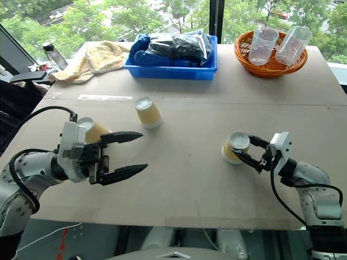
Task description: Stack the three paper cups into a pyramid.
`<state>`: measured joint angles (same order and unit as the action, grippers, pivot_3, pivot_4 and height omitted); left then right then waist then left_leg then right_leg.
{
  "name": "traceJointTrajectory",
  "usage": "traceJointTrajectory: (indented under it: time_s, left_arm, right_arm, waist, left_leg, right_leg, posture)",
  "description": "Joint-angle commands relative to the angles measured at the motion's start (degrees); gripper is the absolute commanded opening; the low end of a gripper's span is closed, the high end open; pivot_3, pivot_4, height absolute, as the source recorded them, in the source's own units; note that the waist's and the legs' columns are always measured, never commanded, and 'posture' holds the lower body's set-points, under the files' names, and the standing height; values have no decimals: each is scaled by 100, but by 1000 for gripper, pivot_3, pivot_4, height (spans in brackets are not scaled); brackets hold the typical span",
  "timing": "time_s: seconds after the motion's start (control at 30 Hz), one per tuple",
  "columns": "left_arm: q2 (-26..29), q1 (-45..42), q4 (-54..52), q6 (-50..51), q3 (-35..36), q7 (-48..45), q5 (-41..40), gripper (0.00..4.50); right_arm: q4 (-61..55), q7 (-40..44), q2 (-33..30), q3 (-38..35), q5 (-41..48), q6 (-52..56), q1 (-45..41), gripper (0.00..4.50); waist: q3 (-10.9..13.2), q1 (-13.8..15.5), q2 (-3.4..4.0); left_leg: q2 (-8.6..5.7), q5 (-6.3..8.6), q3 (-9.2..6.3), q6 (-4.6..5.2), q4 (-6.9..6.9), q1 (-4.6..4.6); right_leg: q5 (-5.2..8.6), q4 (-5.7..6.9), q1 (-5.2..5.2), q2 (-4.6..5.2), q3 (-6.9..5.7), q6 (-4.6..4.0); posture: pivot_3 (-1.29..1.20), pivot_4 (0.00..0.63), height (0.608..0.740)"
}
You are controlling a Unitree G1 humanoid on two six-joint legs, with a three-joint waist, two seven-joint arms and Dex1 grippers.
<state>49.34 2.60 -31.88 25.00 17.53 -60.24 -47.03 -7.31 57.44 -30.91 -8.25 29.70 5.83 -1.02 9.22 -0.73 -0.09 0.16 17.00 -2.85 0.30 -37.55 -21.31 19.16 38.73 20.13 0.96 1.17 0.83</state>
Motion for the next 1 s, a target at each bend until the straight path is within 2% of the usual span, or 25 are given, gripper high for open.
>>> traceJointTrajectory:
  time_s: [0.03,0.2,0.3,0.43,0.5,0.53,0.57,0.6,0.83,0.93,1.0]
  left_arm:
    - [43,-13,-173,7,177,-49,-140,4500]
    - [122,116,-164,-29,190,-182,-38,4500]
    - [82,120,-150,-25,209,-165,-114,4500]
    - [96,104,-132,-45,160,-203,-65,4500]
    - [111,109,-116,-50,163,-229,-48,4500]
    - [111,115,-109,-52,167,-239,-43,4500]
    - [106,124,-99,-56,176,-249,-36,4500]
    - [99,137,-93,-61,185,-254,-27,4500]
    - [-322,347,-66,-100,318,119,-102,4500]
    - [-738,218,12,-145,222,789,155,4500]
    - [-1042,-26,168,-208,45,1471,668,4500]
  right_arm:
    - [-177,102,-29,-76,174,11,23,2110]
    - [-858,593,-272,156,227,9,601,2110]
    - [-1117,573,-431,276,97,109,878,2110]
    - [-1027,420,-424,310,-116,-66,833,2110]
    - [-1036,419,-460,318,-22,116,818,3122]
    - [-1057,419,-477,321,18,201,823,3416]
    - [-1076,431,-501,331,21,235,828,4057]
    - [-1089,445,-515,330,15,235,837,4387]
    - [-1631,719,-877,-305,893,607,982,4456]
    - [-1789,648,-1025,-679,1366,884,918,4456]
    - [-1771,544,-1058,-825,1473,959,786,4456]
  waist:
    - [0,0,0]
    - [0,9,0]
    - [-1,8,-2]
    - [-1,-10,-3]
    - [-1,-4,-3]
    - [-1,-2,-3]
    - [0,-1,-3]
    - [0,1,-3]
    - [2,4,-1]
    - [1,11,-3]
    - [0,24,-3]
  left_leg:
    - [0,0,0,0,0,0]
    - [0,0,0,0,-1,0]
    - [0,0,-3,0,-1,-3]
    - [0,5,-1,9,-25,3]
    - [0,6,-3,10,-32,3]
    - [0,6,-5,10,-35,4]
    - [0,6,-6,10,-38,3]
    - [0,5,-6,9,-38,2]
    - [0,5,-14,9,-49,-14]
    - [0,12,-25,21,-62,-25]
    - [0,13,-38,23,-72,-29]
  right_leg:
    - [0,1,0,0,0,0]
    - [0,2,1,0,0,0]
    - [0,1,1,0,-3,0]
    - [0,15,-4,-2,0,0]
    - [0,20,-6,-2,-1,0]
    - [0,21,-7,-3,-3,0]
    - [0,21,-8,-3,-4,0]
    - [0,21,-8,-3,-4,0]
    - [0,17,-3,-2,-11,1]
    - [-1,19,-2,-2,-22,1]
    - [-1,21,-5,-3,-33,2]
  posture:
    - [0,150,740]
    - [0,150,740]
    - [0,150,740]
    - [0,150,740]
    - [0,150,740]
    - [0,150,740]
    - [0,150,740]
    - [0,150,740]
    - [0,150,740]
    - [0,150,740]
    - [0,150,740]
